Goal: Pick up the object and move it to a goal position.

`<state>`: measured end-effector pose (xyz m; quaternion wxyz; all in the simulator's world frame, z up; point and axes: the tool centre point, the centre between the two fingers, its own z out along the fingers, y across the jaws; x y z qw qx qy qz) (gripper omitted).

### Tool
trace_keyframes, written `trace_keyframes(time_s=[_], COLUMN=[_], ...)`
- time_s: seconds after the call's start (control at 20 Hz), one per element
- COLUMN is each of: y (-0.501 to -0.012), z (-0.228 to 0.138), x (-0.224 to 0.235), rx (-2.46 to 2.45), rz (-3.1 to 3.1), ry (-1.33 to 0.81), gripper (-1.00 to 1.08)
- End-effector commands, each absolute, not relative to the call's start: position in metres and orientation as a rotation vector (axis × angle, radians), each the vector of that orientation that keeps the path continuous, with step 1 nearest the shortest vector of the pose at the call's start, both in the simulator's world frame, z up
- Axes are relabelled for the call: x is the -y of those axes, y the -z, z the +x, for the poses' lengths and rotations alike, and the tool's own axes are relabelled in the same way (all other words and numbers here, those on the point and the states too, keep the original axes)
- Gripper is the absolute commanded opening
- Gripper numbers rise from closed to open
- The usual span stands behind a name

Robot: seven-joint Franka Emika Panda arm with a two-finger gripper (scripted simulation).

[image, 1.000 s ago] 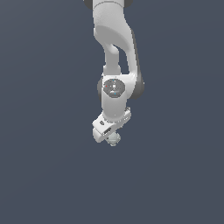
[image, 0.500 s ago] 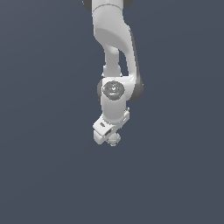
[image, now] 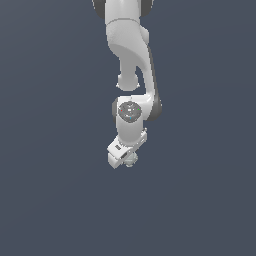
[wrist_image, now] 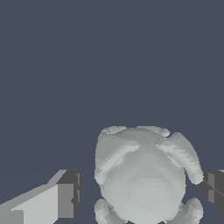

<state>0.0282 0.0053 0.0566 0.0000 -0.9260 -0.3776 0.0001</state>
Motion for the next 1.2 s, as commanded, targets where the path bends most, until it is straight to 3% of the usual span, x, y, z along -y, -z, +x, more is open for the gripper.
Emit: trace_keyframes(time_s=[0.0, 0.25, 0.3, 1.15], y=[-0.045, -0.039, -0.039, -0.051], z=[0.028, 0.029, 0.029, 0.025], x=[-0.005, -0.005, -0.005, -0.005], rx=[1.187, 1.188, 1.188, 1.187], rz=[-2.909, -2.908, -2.908, -2.909], ry=[0.0, 0.0, 0.0, 0.0], gripper=[1.0, 1.0, -1.0, -1.0])
